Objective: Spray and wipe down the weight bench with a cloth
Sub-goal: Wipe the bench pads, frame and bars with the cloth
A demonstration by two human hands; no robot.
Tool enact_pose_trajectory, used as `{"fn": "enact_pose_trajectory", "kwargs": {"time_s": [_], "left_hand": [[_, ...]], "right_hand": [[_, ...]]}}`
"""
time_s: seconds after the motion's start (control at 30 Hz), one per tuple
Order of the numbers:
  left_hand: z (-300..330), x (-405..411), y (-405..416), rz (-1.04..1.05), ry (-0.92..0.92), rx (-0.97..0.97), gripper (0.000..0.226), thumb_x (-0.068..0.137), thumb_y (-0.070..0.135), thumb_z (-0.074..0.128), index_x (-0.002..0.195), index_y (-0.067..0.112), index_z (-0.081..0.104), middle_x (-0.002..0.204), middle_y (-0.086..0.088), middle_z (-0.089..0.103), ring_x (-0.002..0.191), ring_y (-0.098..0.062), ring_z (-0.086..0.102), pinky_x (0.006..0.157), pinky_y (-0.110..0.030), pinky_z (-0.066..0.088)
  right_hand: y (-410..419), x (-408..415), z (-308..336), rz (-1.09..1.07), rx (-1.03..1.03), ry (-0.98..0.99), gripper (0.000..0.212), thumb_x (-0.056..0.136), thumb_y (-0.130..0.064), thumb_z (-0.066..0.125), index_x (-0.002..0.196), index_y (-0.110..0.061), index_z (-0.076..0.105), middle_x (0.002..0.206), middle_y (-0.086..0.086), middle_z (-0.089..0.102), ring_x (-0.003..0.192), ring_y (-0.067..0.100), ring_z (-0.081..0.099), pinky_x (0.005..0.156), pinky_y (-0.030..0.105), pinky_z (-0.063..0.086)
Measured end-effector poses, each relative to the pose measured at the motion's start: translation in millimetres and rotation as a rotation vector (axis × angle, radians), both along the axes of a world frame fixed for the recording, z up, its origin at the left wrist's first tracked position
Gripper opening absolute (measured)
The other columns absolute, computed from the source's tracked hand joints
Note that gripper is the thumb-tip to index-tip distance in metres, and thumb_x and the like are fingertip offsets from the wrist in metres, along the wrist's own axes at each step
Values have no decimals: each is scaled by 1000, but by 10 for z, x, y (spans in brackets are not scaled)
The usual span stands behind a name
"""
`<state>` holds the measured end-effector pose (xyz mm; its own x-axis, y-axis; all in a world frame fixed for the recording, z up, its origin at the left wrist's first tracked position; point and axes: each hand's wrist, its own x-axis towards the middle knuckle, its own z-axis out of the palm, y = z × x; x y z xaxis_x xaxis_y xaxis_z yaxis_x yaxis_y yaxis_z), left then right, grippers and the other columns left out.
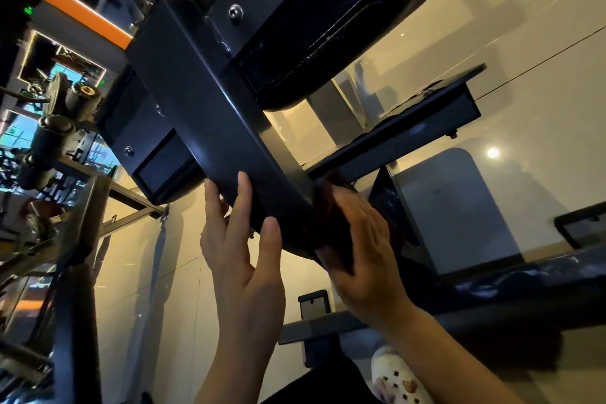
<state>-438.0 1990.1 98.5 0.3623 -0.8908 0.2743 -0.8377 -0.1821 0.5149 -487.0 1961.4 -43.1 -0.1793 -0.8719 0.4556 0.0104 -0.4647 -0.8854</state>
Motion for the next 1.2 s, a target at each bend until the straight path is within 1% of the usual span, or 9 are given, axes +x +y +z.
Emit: {"fn": "enact_pose_trajectory", "kwargs": {"time_s": [0.13,0.33,0.43,0.57,0.7,0.87,1.03,1.1,1.2], "left_hand": [[-83,-6,7,-37,-222,11,59,82,61,43,130,67,8,151,30,-5,131,17,-5,104,-14,6],[-179,81,-36,-10,-321,-48,84,74,50,64,145,42,19,161,0,11,131,4,4,108,-40,24],[-186,106,-47,-7,-305,-71,84,75,45,69,143,43,20,161,0,13,133,0,7,111,-50,32],[-189,66,-46,6,-240,-79,86,76,31,78,139,45,22,160,4,12,134,-2,8,112,-53,32],[-185,74,-39,-16,-188,-79,86,75,30,77,139,48,23,154,17,10,132,3,9,113,-49,32],[-217,68,-38,-15,-182,-102,87,77,26,79,141,45,24,160,8,11,133,3,11,114,-44,31],[-257,42,-60,0,-158,-126,85,77,30,77,140,47,23,161,8,11,135,-2,12,115,-45,29],[-262,50,-54,-7,-175,-133,85,78,31,77,142,44,24,161,4,12,135,-3,14,114,-48,30],[-260,51,-51,-24,-162,-133,83,76,38,74,142,45,24,161,5,11,134,-2,14,114,-46,30]], "right_hand": [[27,179,-51,-148,-33,69,48,103,-41,31,141,-12,33,145,6,38,137,23,38,112,41,33],[217,-16,-1130,-30,223,168,54,101,-46,35,147,-23,19,148,8,32,137,26,34,103,60,41],[261,-234,-1397,82,365,248,60,95,-36,48,148,-23,22,148,13,40,133,29,43,98,53,49],[359,-168,-1185,85,485,145,61,97,-39,48,151,-24,24,153,9,34,140,27,33,105,57,42],[263,49,-408,-47,265,59,56,98,-39,44,148,-22,26,153,-5,32,143,17,26,110,46,37],[157,179,-359,-86,101,48,46,101,-36,41,140,-14,30,147,8,34,139,26,35,113,46,35],[288,-207,-1331,112,405,228,63,90,-19,61,144,-15,28,147,10,35,133,31,41,104,50,44],[270,-370,-1492,236,583,300,62,91,-12,63,145,-7,33,146,16,41,132,36,45,106,47,43],[307,-381,-1373,246,630,266,61,91,-9,61,146,-1,34,146,21,42,133,39,44,109,42,34]]}}
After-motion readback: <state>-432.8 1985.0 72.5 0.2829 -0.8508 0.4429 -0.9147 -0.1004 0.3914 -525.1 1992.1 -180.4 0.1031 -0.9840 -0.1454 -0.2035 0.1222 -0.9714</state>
